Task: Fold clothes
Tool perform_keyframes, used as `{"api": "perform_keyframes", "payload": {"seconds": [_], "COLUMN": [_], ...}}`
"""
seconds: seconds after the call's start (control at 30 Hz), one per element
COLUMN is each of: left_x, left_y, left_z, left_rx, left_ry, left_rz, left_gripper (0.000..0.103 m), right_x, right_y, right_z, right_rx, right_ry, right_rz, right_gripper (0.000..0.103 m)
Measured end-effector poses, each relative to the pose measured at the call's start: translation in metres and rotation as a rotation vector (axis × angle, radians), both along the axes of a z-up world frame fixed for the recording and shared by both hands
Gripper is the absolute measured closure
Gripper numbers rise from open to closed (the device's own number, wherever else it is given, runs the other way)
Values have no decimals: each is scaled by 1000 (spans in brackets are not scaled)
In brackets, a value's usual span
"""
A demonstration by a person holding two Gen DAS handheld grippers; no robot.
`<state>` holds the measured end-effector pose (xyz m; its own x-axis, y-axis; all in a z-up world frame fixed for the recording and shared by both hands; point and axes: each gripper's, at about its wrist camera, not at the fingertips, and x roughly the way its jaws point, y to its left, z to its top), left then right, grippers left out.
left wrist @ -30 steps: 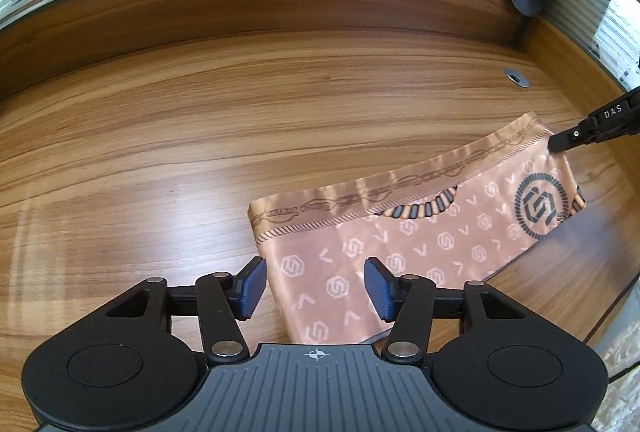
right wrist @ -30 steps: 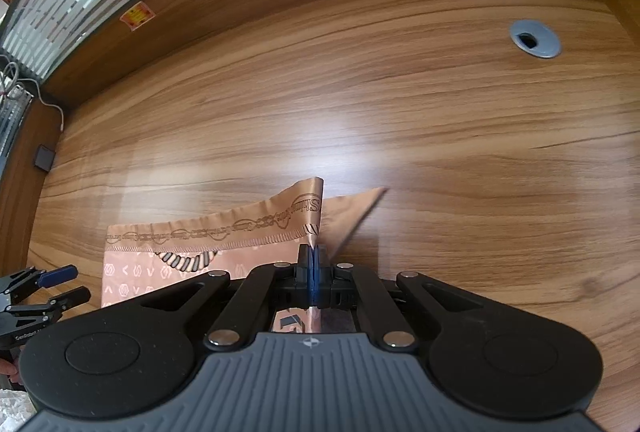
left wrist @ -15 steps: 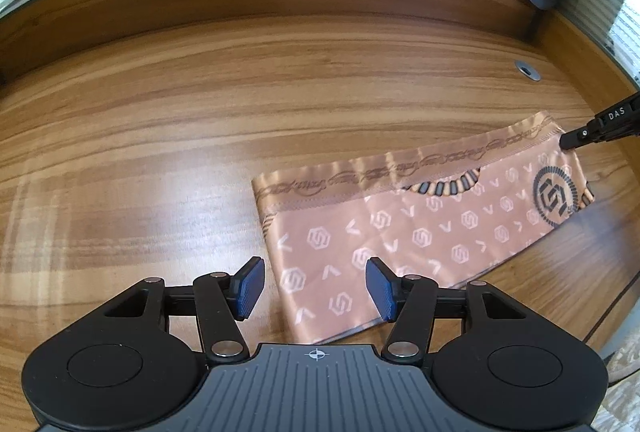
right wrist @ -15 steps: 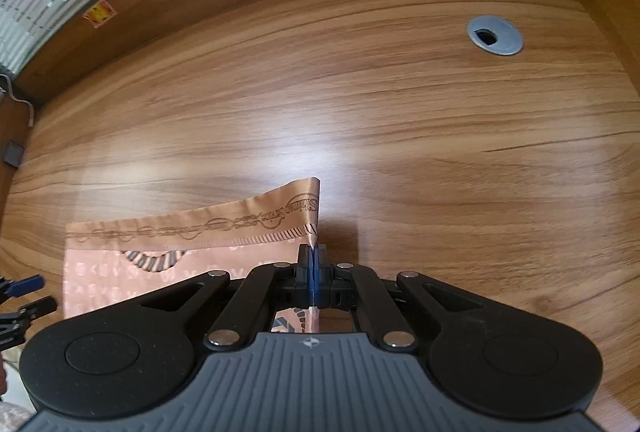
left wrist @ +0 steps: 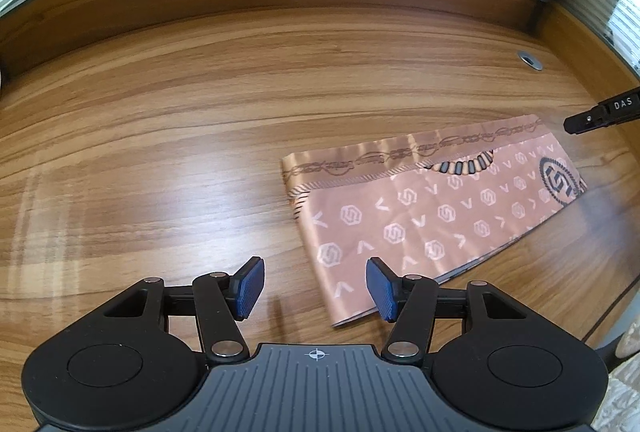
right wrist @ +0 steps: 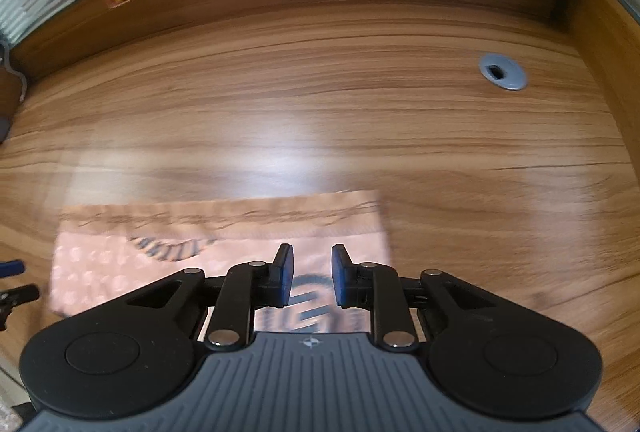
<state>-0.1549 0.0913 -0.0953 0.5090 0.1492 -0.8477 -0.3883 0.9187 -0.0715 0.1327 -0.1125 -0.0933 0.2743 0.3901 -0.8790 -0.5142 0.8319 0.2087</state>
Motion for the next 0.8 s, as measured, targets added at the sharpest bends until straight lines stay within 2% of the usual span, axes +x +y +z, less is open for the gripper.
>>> {"api": "perform_keyframes", "payload": {"seconds": [0.2,0.6,0.8], "left_x": [-12,-28,-43], "left_y": [18,68,89], "left_z": [5,15,17], "left_rx": [5,30,31], "left_ry": [2,7,-1], "left_rz": [-52,-227,-264], "left_gripper": [43,43,42], "right_x": [-39,-126,-147], "right_y": [38,141,198], "right_z": [8,10,3], "right_rx": [13,45,8], "right_ry": [-3,7,-15], "right_rz": [24,102,163], "right_gripper": [80,80,73]}}
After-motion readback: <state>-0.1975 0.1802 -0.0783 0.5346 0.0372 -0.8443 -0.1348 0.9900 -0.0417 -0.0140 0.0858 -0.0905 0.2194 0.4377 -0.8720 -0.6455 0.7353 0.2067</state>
